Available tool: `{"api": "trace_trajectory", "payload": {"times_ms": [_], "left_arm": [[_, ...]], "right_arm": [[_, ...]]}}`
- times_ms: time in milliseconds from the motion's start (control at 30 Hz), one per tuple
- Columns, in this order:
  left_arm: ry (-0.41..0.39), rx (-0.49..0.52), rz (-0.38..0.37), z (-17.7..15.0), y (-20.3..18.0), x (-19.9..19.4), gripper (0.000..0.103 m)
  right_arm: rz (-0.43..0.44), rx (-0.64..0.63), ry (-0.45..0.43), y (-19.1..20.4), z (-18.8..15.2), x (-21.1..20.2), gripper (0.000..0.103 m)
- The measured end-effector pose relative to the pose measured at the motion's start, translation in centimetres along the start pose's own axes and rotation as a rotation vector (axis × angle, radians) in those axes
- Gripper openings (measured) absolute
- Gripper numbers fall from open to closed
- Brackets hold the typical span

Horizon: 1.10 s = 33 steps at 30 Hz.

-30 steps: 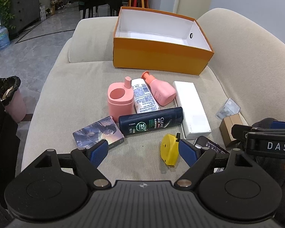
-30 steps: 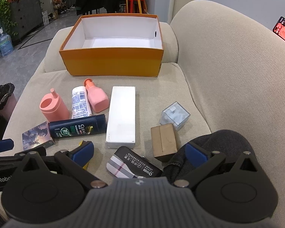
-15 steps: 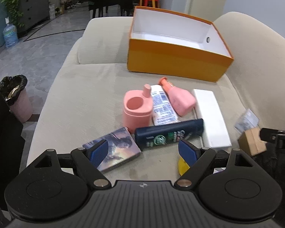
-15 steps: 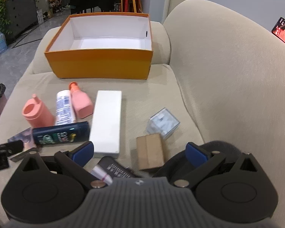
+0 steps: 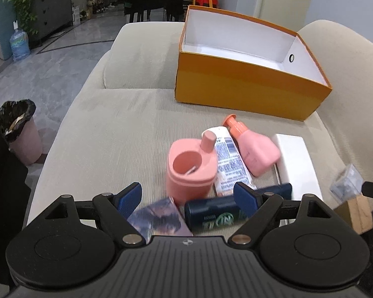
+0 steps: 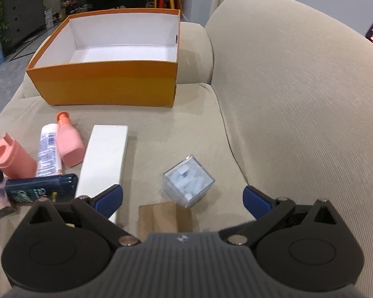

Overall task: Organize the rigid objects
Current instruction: 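Grasp the clear cube with the right tool while the left tool grasps the pink cup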

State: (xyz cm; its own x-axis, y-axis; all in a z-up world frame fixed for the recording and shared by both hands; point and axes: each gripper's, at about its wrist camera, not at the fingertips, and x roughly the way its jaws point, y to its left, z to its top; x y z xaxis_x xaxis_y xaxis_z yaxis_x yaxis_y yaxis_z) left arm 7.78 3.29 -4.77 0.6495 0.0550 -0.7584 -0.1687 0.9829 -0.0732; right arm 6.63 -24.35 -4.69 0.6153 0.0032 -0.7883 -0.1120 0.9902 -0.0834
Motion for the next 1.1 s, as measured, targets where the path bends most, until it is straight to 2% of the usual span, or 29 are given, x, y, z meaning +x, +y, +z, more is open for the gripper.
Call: {"api": "trace_trajectory", "payload": {"times_ms": [67, 200, 367, 600, 833, 900, 1033, 1100], "left_arm": [[-0.004, 0.004, 0.005, 0.3, -0.1, 0.7, 0.098], [0.004, -0.005, 0.012, 0.6, -0.2, 2.0, 0.098], [0.013, -0.012, 0.017, 0.8, -0.4, 3.3, 0.098], [0.015, -0.014, 0.017, 1.1, -0.4, 4.2, 0.098], [0.007, -0.040, 0.025, 1.4, -0.3, 4.7, 0.096], [0.013, -0.049, 0.017, 1.4, -0.2, 4.8, 0.091], [0.016, -0.053, 0.019, 1.4, -0.1, 5.0, 0.089], [0.014, -0.056, 0.017, 1.4, -0.1, 5.0, 0.086]], "right_arm": [[0.002, -0.011, 0.014, -0.4, 0.2, 0.9, 0.101], [0.078, 0.052, 0.079, -1.5, 0.9, 2.5, 0.101], [0.075, 0.046, 0.132, -1.5, 1.7, 4.4, 0.101], [0.088, 0.037, 0.265, -1.5, 2.5, 7.5, 0.100], [0.077, -0.127, 0.318, -0.6, 3.3, 9.3, 0.100], [0.085, -0.163, 0.332, -0.4, 3.4, 9.8, 0.093], [0.091, -0.184, 0.356, -0.3, 3.5, 10.6, 0.076], [0.100, -0.172, 0.361, -0.4, 3.4, 10.7, 0.073]]}}
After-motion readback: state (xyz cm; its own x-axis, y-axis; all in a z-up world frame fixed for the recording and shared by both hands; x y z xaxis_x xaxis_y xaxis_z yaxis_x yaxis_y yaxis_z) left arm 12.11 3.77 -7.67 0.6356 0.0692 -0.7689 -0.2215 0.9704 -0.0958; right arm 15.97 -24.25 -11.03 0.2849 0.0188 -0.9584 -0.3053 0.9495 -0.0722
